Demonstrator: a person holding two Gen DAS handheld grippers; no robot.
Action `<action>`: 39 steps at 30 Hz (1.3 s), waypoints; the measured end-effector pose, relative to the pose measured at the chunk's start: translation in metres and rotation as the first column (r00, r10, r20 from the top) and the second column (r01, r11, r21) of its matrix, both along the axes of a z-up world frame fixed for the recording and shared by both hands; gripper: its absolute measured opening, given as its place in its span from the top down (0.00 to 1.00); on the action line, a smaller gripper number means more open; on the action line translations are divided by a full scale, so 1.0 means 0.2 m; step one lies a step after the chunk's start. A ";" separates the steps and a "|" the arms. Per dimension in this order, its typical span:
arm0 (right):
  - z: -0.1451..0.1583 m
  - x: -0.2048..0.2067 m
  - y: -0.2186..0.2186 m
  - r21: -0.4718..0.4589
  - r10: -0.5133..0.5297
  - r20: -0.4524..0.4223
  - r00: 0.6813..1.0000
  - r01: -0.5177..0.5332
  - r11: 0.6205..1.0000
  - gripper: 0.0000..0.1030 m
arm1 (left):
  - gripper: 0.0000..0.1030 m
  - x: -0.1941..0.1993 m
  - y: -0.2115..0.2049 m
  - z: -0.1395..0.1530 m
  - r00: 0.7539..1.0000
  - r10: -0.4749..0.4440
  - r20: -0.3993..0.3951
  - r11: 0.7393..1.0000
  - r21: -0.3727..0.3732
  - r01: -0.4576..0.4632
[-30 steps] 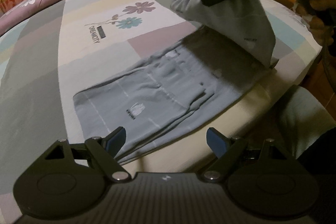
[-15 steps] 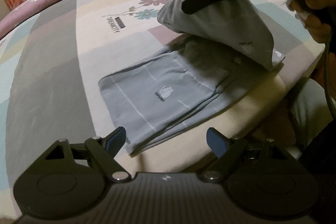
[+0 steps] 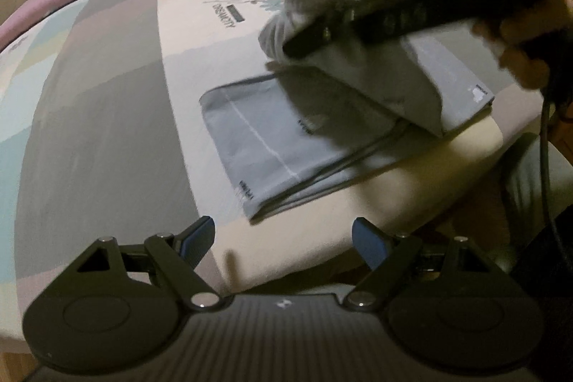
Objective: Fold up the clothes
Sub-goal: 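Lower the grey pants onto the grey top and open the right tool, then grasp the waistband with the left tool and fold it over the bundle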
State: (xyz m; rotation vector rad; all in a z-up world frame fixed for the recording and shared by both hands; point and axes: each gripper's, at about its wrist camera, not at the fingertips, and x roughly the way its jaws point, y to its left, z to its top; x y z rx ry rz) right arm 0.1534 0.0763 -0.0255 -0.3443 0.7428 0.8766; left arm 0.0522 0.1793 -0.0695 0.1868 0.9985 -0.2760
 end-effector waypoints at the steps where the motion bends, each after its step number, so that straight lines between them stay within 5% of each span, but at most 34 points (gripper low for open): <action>1: -0.03 0.00 0.02 -0.010 0.008 -0.010 1.000 -0.008 1.000 0.86 | 0.18 0.00 0.01 -0.01 1.000 0.005 -0.003 1.000 -0.001 -0.005; 5: -0.14 -0.04 0.06 -0.027 0.047 -0.067 0.997 -0.049 0.998 0.77 | 0.18 0.00 0.03 -0.02 1.000 0.018 -0.014 1.000 -0.014 -0.018; 9: -0.21 -0.05 0.06 -0.007 0.096 -0.150 0.984 -0.098 0.995 0.48 | 0.18 -0.01 0.06 -0.02 0.999 0.034 -0.024 0.998 -0.043 -0.035; 13: -0.22 0.00 -0.01 0.060 0.107 -0.260 0.960 -0.094 0.994 0.42 | 0.18 -0.02 0.09 -0.02 0.998 0.044 -0.032 0.996 -0.071 -0.046; 18: -0.15 0.02 -0.22 0.092 0.052 -0.269 0.962 -0.028 0.995 0.34 | 0.18 -0.03 0.12 0.02 0.998 0.064 -0.011 0.995 -0.070 -0.064; 26: -0.12 0.02 -0.63 0.087 -0.124 -0.246 0.961 0.150 0.985 0.32 | 0.22 0.14 0.01 0.17 0.990 0.005 0.140 0.992 -0.128 0.013; 31: -0.12 0.01 -0.76 0.118 -0.197 -0.251 0.948 0.232 0.965 0.32 | 0.23 0.39 -0.11 0.09 0.992 -0.046 0.121 0.987 -0.146 0.063; 36: -0.12 -0.02 -0.86 0.131 -0.236 -0.241 0.941 0.273 0.953 0.32 | 0.51 0.51 -0.14 -0.06 0.999 -0.029 0.028 0.997 -0.069 0.031; 39: -0.13 -0.01 -0.92 0.144 -0.261 -0.249 0.933 0.302 0.942 0.31 | 0.58 0.50 -0.06 -0.07 0.999 0.031 0.017 0.987 -0.157 -0.028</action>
